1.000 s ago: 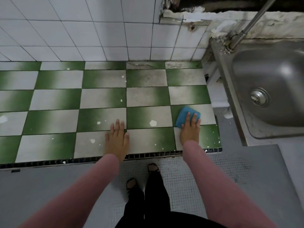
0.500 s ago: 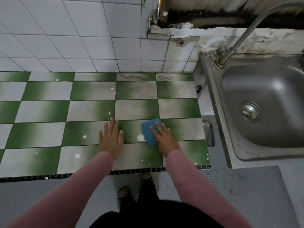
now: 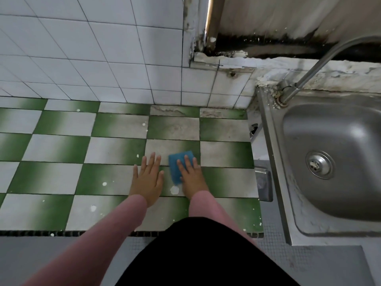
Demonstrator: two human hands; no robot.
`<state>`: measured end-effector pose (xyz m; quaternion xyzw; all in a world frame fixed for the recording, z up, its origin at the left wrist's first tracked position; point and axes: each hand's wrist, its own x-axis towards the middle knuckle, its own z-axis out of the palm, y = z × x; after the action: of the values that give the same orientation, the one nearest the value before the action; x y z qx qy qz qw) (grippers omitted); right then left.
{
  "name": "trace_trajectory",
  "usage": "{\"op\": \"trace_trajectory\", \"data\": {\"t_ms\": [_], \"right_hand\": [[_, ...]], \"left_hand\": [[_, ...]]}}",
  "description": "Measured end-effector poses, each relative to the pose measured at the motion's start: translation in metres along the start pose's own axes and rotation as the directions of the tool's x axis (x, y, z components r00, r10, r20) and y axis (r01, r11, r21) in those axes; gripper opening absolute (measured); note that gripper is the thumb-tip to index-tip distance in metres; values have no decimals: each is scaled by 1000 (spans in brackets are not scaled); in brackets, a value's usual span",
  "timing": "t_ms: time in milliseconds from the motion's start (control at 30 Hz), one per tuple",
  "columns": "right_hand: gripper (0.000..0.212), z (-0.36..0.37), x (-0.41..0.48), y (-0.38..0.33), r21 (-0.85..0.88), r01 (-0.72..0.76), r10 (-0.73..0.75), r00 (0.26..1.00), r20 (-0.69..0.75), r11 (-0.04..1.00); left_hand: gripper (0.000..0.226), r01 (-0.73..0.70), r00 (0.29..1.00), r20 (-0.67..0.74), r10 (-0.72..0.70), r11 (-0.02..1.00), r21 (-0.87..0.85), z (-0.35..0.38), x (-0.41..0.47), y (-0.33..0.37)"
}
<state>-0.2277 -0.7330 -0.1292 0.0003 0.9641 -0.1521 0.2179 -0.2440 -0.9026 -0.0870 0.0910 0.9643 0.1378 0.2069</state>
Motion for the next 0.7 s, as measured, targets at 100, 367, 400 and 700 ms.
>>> {"op": "trace_trajectory", "data": {"t_ms": [100,367,400,700], "right_hand": [[66,-1,6,-6,-62,192,-188,980,63,979],[63,-35,14,55,50,-179,181,982,-56,983],[63,-38,15,60,66,-223,227,972,-68,973],[60,-37,52,12,112,-221,228,972,-55,969]], "left_hand": [[59,-26,999,33,24,997,77,2,4,0],[72,58,998,2,-58,997,58,2,9,-21],[73,67,998,0,-68,997,49,3,8,-26],[59,128,991,-43,-128,992,-4,0,7,-58]]}}
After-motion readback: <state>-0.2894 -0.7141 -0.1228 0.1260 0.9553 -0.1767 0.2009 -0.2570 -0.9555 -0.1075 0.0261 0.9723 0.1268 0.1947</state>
